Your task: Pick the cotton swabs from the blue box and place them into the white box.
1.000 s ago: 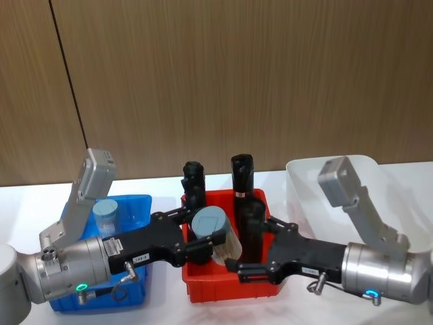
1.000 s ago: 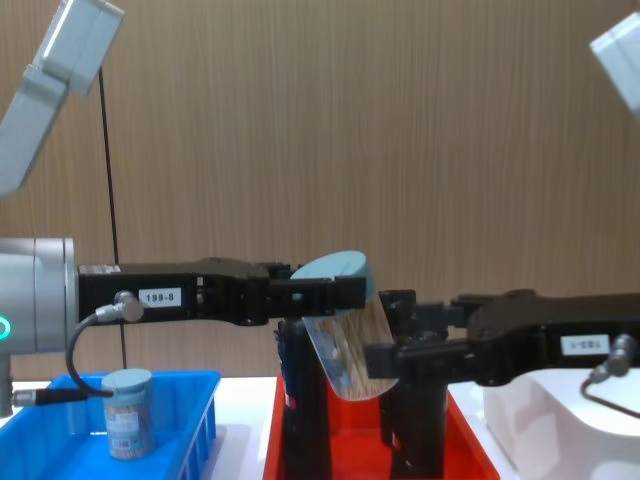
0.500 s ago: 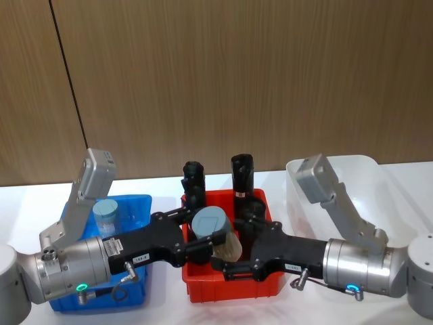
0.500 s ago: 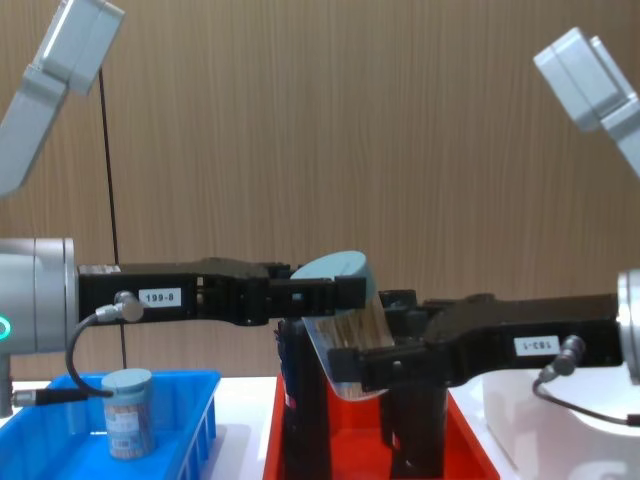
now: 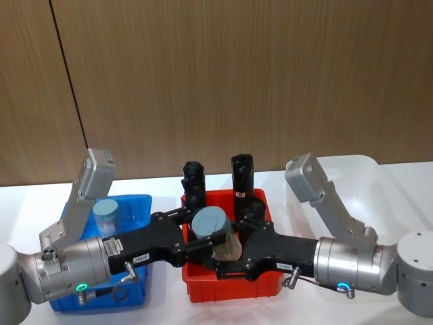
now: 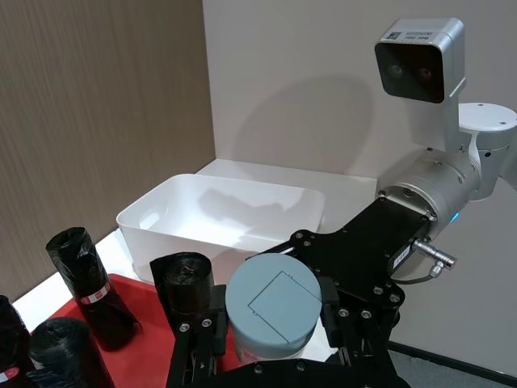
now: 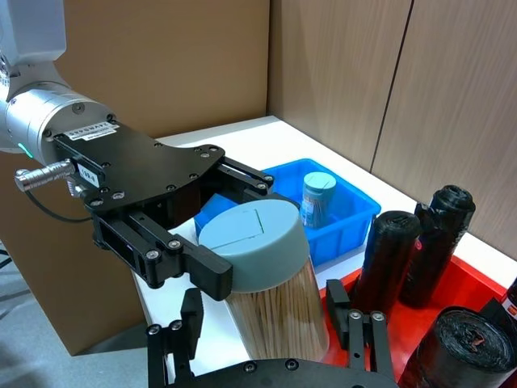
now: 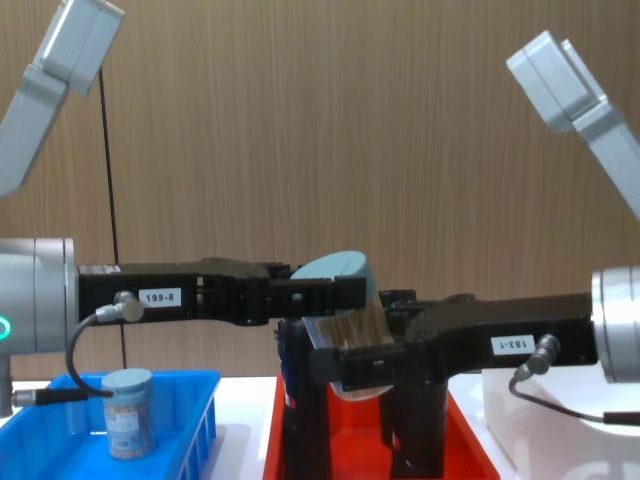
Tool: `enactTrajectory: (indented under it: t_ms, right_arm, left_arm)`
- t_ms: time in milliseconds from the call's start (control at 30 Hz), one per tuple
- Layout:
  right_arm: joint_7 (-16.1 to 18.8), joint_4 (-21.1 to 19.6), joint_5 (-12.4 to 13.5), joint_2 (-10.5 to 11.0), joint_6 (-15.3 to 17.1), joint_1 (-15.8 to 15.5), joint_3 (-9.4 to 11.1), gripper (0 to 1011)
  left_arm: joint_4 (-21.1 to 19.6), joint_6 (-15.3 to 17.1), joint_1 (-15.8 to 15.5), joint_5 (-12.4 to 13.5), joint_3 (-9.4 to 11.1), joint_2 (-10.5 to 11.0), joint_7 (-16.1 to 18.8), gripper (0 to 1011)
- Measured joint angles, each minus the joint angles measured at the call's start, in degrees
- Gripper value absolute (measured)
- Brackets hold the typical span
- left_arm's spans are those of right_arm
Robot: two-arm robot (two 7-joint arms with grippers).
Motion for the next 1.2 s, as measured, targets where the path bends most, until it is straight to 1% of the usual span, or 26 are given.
enactTrajectory:
  t_ms: [100,167,200,300,367,400,433,500,567,600,633,667,700,733,1200]
  right_arm:
    - [-0.05,0.11,0.01,-0.05,-0.04,0.13,-0.15,927]
    - [-0.11,0.18,0.04,-0.06,-0.08,0.19,-0.26,874]
    - [-0.13,0.20,0.05,-0.07,-0.10,0.23,-0.31,826]
    - [-0.18,0.26,0.15,-0.08,-0.22,0.30,-0.41,762]
    - [-0.18,0.30,0.26,-0.08,-0.29,0.32,-0.48,680]
    - [-0.20,0.33,0.35,-0.07,-0.32,0.33,-0.51,680]
    - [-0.21,0.36,0.47,-0.07,-0.37,0.37,-0.56,645]
    - [-0.24,0.38,0.53,-0.06,-0.43,0.41,-0.60,636]
    - [-0.26,0.41,0.61,-0.03,-0.48,0.45,-0.66,636]
    - [-0.26,0.42,0.70,0.00,-0.51,0.47,-0.71,636]
    - [-0.26,0.43,0.76,0.02,-0.53,0.48,-0.73,636]
    - [-0.26,0.43,0.84,0.05,-0.55,0.48,-0.75,636]
    - [-0.26,0.44,0.93,0.10,-0.59,0.48,-0.78,636]
    - [-0.26,0.44,0.96,0.13,-0.63,0.49,-0.79,636]
    - [-0.70,0.57,1.55,0.93,-1.27,0.35,-0.89,636]
  left_arm:
    - [0.00,0.00,0.00,0.00,0.00,0.00,0.00,671]
    - [0.00,0.00,0.00,0.00,0.00,0.00,0.00,671]
    - [0.00,0.00,0.00,0.00,0.00,0.00,0.00,671]
    - [0.00,0.00,0.00,0.00,0.00,0.00,0.00,676]
    - [0.00,0.00,0.00,0.00,0.00,0.00,0.00,743]
    - [0.00,0.00,0.00,0.00,0.00,0.00,0.00,760]
    - [0.00,0.00,0.00,-0.01,0.00,0.00,0.00,773]
    - [0.00,0.00,0.00,0.00,0.00,0.00,0.00,851]
    - [0.00,0.00,0.00,0.00,0.00,0.00,0.00,888]
    - [0.00,0.00,0.00,0.00,0.00,0.00,0.00,937]
    - [0.00,0.00,0.00,0.00,0.00,0.00,0.00,945]
    - [0.00,0.00,0.00,0.00,0.00,0.00,0.00,982]
    - [0.00,0.00,0.00,0.00,0.00,0.00,0.00,982]
    - [0.00,0.00,0.00,0.00,0.00,0.00,0.00,1003]
    - [0.00,0.00,0.00,0.00,0.00,0.00,0.00,1003]
